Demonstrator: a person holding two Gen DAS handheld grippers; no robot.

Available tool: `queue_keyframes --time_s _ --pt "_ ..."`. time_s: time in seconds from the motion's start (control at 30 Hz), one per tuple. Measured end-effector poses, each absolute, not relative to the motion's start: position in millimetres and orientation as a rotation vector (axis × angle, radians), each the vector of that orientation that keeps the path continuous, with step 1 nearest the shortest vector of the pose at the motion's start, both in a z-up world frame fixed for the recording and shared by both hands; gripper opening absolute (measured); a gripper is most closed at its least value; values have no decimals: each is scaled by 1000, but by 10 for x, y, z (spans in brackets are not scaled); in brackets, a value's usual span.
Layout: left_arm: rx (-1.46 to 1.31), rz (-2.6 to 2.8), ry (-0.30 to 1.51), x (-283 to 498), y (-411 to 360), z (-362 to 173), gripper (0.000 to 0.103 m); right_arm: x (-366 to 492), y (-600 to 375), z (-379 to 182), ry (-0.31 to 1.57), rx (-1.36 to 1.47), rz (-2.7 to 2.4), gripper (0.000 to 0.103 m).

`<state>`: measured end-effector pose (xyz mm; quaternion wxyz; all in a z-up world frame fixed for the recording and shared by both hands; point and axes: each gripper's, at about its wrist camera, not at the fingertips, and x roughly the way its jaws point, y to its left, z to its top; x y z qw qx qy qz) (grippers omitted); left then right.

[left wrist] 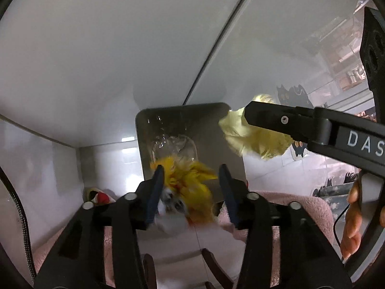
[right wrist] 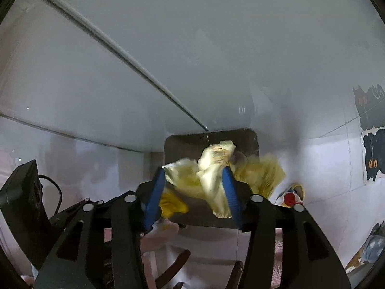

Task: Collect trash
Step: 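Carry both wrappers down over the floor bin and open both tools, then grasp the red-and-white snack bag with the left tool while the right tool grasps a white tissue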

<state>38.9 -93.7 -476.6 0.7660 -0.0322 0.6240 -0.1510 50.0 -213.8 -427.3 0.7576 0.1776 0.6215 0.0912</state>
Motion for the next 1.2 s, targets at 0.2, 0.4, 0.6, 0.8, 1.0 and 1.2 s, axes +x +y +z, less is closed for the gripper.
queue_keyframes --time_s 0.2,0.4,0.6,0.8,1.0,1.2 --pt "-65 -306 1303 315 -871 -4488 66 440 -2153 -4008 1307 381 175 69" --pt "-61 -272 1201 159 -704 -3889 87 363 -2289 -3388 1199 323 146 94" --pt "-35 -257 1061 -32 -590 -3020 95 171 -2374 -2474 1045 270 163 99" --pt "-34 -261 979 -27 -607 -2183 95 124 -2603 -1703 913 286 131 100" --pt "-26 -273 888 177 -664 -1533 95 359 -2983 -1190 837 285 57 100" --pt "9 -280 802 575 -896 -1034 95 791 -3279 -1005 820 338 54 100"
